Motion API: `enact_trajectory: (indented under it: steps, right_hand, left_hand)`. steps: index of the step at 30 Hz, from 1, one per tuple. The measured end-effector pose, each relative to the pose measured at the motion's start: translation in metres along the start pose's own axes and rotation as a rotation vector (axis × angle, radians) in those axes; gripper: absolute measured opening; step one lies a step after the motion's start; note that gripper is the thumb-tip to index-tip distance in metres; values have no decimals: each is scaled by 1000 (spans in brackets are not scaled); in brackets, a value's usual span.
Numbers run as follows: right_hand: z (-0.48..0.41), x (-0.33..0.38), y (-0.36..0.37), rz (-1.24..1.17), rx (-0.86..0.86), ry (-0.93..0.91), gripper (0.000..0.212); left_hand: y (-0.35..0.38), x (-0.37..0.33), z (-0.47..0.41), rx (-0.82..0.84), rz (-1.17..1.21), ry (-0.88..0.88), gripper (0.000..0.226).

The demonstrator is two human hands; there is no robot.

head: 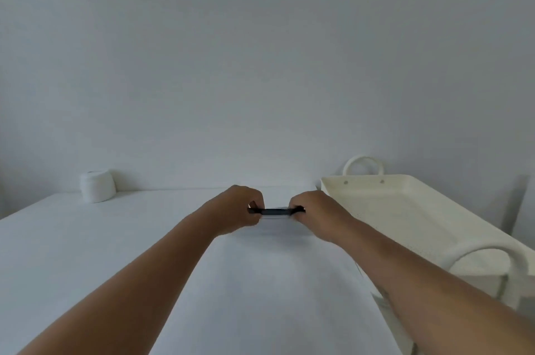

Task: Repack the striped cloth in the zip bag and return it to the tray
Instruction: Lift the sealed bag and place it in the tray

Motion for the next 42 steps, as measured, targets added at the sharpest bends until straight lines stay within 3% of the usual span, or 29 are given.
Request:
enact_trajectory:
  steps: [6,16,23,33,42]
  right_hand:
    - [-51,43,-75,25,56,-22,6]
    - [-86,82,-182,112,181,100,7]
    - [-70,63,-235,228,291,280,14]
    - [-33,-18,-306,260,240,489,12]
    - [-30,-102,-332,291,193,540,10]
  left_hand:
    - [-81,-3,-52,52,-153,23,7]
    - [-172,-27,-99,237,113,-14,4]
    - [-167,-87,-132,483,242,10,20]
    - [-135,-180,-196,496,313,135,14]
    - [-79,-223,-251,404,334,219,14]
Point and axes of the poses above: each hand's wrist, its own z-axis away from the middle knuckle, its own y-axis out of the palm, x = y × z, the point moved 8 cm from there along -z, towards the middle knuckle, and after that the axes turned 14 degrees about -z, right-handed, at the moved point
